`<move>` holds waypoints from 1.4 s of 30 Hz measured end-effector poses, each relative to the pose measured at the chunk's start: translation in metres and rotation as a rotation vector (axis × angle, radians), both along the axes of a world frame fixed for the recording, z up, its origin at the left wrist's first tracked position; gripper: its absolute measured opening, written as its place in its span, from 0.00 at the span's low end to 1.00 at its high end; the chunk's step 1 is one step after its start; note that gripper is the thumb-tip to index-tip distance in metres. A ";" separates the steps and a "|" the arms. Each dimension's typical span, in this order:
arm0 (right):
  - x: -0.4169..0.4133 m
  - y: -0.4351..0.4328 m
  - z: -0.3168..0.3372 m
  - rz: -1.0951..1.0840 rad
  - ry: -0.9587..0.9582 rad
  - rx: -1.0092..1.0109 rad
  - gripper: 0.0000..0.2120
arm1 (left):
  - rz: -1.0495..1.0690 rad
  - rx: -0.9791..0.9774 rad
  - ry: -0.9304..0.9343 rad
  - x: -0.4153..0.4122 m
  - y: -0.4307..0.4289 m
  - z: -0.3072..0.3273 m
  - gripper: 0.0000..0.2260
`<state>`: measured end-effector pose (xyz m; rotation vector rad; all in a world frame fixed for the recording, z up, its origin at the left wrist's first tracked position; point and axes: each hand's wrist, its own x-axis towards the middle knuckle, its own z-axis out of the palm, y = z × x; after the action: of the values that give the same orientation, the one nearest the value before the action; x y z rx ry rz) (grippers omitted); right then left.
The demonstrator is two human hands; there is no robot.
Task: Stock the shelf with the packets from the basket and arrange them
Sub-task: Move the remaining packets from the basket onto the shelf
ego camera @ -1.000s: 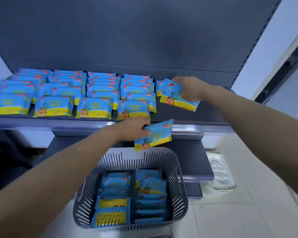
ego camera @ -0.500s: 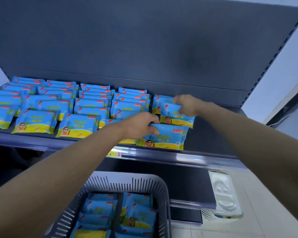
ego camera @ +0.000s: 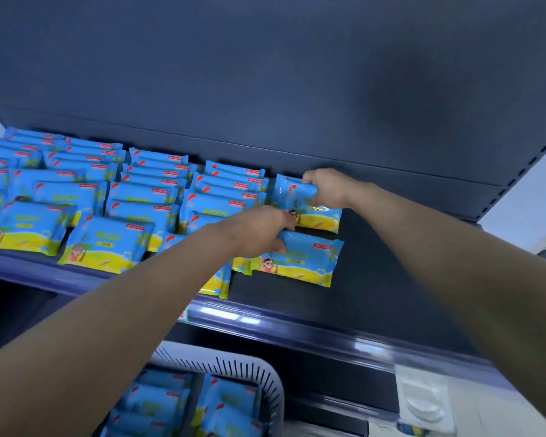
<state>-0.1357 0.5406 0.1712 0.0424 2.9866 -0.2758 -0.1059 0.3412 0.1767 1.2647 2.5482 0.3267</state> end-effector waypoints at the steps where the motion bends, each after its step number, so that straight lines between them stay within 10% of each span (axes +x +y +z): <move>1: -0.003 0.000 0.000 0.008 0.003 0.000 0.11 | 0.006 -0.001 0.013 -0.003 0.002 -0.001 0.09; 22: 0.039 0.013 0.022 -0.055 0.308 -0.036 0.17 | 0.119 -0.049 0.441 -0.027 0.041 -0.031 0.21; 42: 0.157 -0.162 0.113 -0.060 0.922 0.330 0.22 | 0.034 0.694 0.971 0.072 -0.124 0.098 0.23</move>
<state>0.0216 0.3781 0.2841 0.0494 3.9143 0.2891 -0.0337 0.2173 0.2746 1.9922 3.4139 0.8227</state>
